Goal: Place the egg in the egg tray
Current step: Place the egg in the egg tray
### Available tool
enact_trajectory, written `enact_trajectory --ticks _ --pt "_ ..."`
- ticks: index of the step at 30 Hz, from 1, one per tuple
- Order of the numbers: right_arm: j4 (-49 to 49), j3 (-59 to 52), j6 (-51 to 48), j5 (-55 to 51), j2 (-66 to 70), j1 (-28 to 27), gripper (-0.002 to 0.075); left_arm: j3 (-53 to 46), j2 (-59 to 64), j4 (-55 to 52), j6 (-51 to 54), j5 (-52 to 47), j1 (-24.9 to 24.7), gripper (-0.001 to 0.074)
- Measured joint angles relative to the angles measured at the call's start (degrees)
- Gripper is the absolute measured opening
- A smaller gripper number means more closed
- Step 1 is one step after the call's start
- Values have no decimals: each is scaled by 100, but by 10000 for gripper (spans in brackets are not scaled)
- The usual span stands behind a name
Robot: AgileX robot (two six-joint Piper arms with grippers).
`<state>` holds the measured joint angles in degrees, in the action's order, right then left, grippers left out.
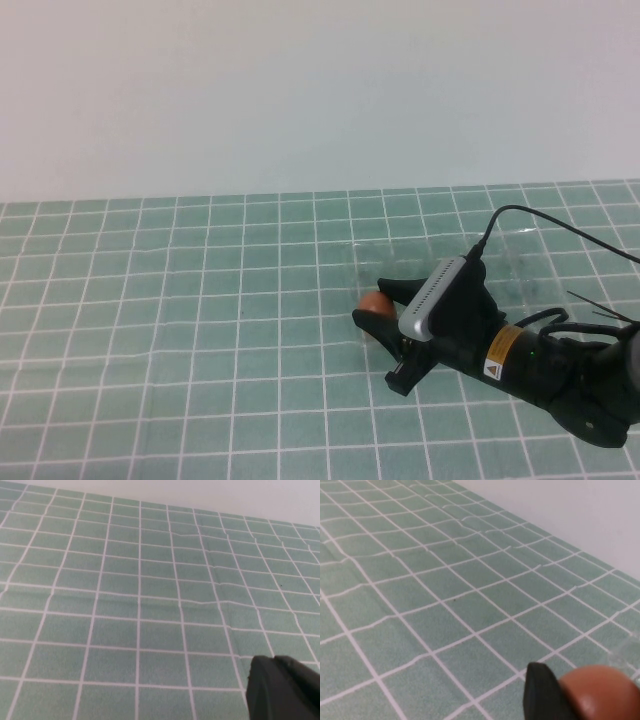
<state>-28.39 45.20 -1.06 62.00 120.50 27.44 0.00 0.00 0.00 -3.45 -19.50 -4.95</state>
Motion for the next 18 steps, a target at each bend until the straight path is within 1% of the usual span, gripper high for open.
enact_trajectory --ticks 18 --pt "36 117 -33 -32 104 0 333 0 0 0 0 0 0 -1"
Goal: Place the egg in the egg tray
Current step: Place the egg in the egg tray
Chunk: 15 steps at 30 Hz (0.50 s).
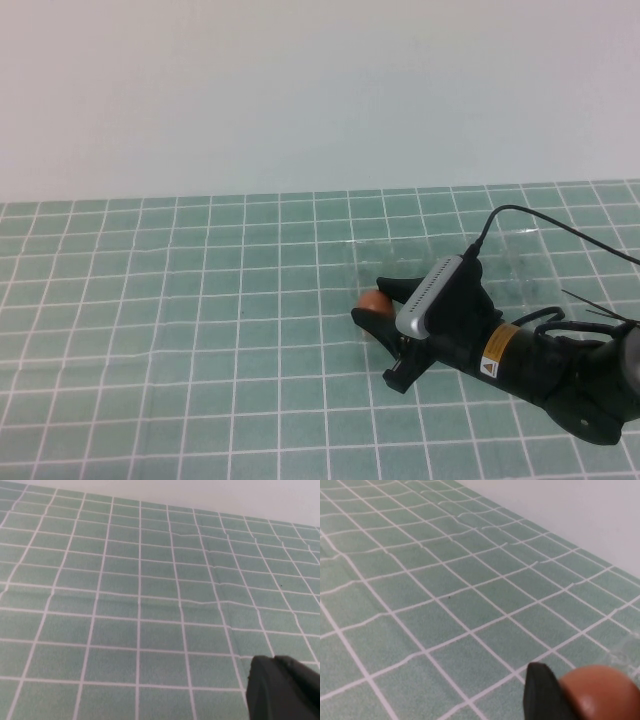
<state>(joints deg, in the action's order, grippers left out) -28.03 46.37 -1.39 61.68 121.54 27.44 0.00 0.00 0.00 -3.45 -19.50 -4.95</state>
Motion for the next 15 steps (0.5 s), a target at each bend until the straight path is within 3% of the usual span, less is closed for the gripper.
enact_trajectory --ticks 15 --pt "-34 0 -51 -21 0 0 389 0 0 0 0 0 0 -1"
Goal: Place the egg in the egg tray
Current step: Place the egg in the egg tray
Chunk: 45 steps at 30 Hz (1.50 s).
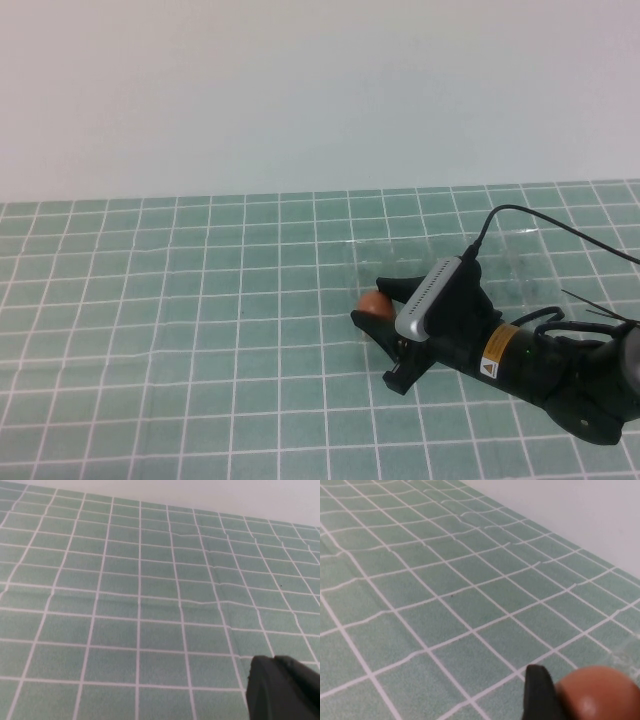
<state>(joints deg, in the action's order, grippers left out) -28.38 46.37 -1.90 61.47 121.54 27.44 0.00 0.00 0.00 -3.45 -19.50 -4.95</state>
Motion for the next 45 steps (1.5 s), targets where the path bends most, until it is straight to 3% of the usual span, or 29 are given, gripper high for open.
enact_trajectory --ticks 13,21,25,29,31,35,45 --pt "0 0 10 23 0 0 450 0 0 0 0 0 0 -1" --pt "0 0 66 -379 -110 0 442 0 0 0 0 0 0 -1" --pt "-51 0 148 -1485 -688 0 336 0 0 0 0 0 0 -1" --pt "-59 0 314 -2985 -1718 0 101 0 0 0 0 0 0 -1" --pt "-59 0 357 -3589 -2247 0 43 0 0 0 0 0 0 -1" --pt "-59 0 378 -4319 -3263 0 8 0 0 0 0 0 0 -1" --pt "-59 0 378 -4059 -3720 0 1 0 0 0 0 0 0 -1"
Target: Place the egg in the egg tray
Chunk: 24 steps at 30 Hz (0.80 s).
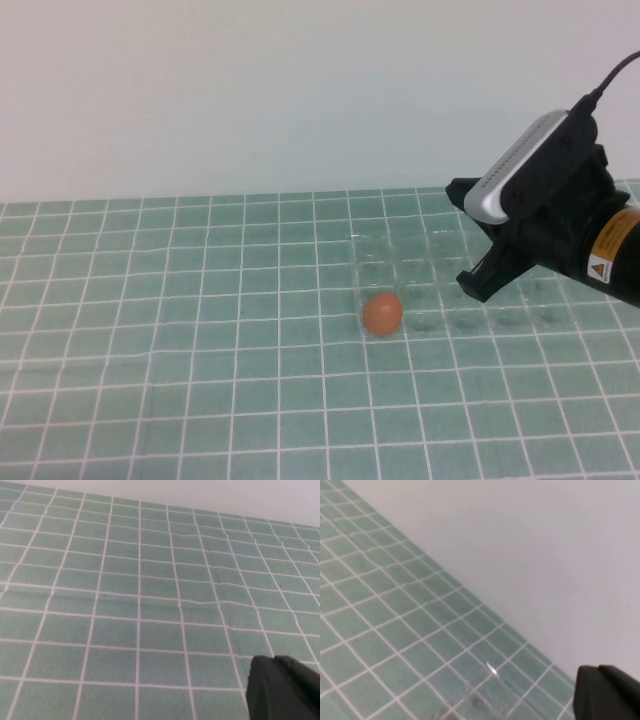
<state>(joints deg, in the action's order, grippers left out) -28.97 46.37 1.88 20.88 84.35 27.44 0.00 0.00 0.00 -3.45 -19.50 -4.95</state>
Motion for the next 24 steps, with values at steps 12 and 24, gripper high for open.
enact_trajectory --ticks 12,24 --pt "0 -10 0 -524 795 0 0 0 0 0 0 0 0 -1" --pt "-220 -42 -1368 -1226 -160 -599 0 0 0 0 0 0 0 -1"
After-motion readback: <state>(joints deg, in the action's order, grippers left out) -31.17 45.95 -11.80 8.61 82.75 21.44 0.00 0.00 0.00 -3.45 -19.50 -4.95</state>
